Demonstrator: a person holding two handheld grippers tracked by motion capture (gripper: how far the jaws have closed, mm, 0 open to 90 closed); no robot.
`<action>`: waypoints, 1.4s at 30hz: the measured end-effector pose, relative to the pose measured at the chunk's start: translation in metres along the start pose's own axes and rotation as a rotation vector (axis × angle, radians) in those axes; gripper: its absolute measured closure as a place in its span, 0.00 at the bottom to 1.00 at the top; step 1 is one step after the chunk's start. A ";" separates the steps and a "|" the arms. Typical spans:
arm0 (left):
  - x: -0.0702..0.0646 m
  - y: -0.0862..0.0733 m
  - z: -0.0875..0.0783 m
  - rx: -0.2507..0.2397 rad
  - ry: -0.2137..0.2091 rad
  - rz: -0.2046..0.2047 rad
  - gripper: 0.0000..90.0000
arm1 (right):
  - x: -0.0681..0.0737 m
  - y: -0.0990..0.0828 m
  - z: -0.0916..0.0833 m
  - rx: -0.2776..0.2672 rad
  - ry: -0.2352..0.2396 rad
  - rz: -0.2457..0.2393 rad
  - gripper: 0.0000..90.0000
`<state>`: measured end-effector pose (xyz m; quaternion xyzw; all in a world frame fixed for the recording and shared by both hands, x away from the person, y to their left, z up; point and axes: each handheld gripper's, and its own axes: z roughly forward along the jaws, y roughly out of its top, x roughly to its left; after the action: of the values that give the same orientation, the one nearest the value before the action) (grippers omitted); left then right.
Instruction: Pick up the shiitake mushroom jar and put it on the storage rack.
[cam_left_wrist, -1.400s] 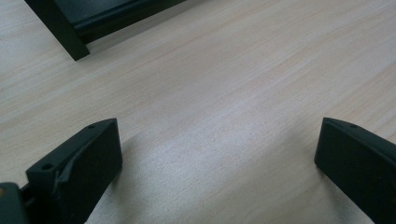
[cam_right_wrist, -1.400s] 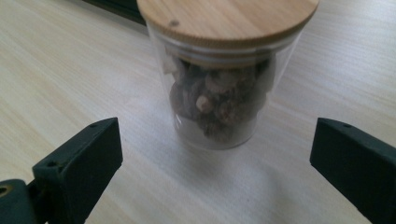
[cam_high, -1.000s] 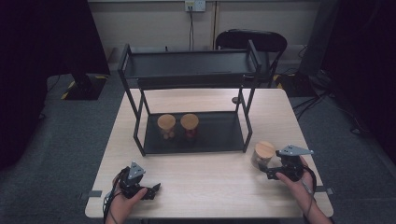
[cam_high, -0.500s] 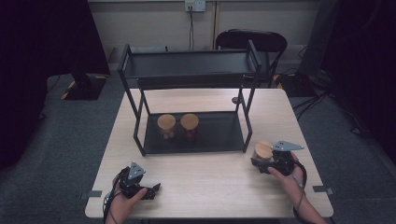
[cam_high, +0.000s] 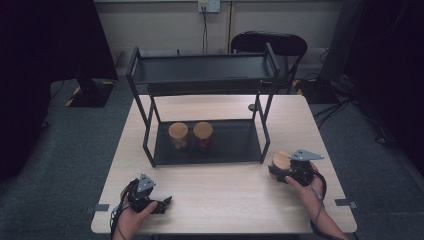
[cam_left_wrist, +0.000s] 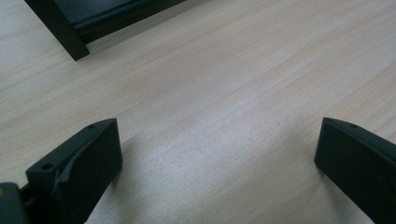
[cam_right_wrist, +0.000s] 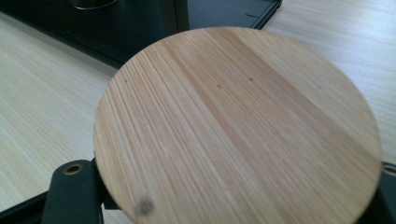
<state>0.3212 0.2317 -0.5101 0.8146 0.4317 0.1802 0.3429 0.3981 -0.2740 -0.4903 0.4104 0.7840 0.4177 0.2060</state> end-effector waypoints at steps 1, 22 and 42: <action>0.000 0.000 0.000 0.000 0.000 0.001 0.00 | 0.000 0.000 0.000 0.000 -0.002 -0.005 0.28; 0.000 0.000 0.000 0.000 0.000 0.000 0.00 | 0.022 0.013 -0.005 0.028 0.059 -0.080 0.29; 0.000 0.000 0.000 0.001 -0.002 0.003 0.00 | 0.053 0.027 0.006 0.066 0.149 -0.136 0.29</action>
<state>0.3213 0.2320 -0.5100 0.8156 0.4301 0.1799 0.3426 0.3840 -0.2194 -0.4698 0.3305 0.8366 0.4060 0.1615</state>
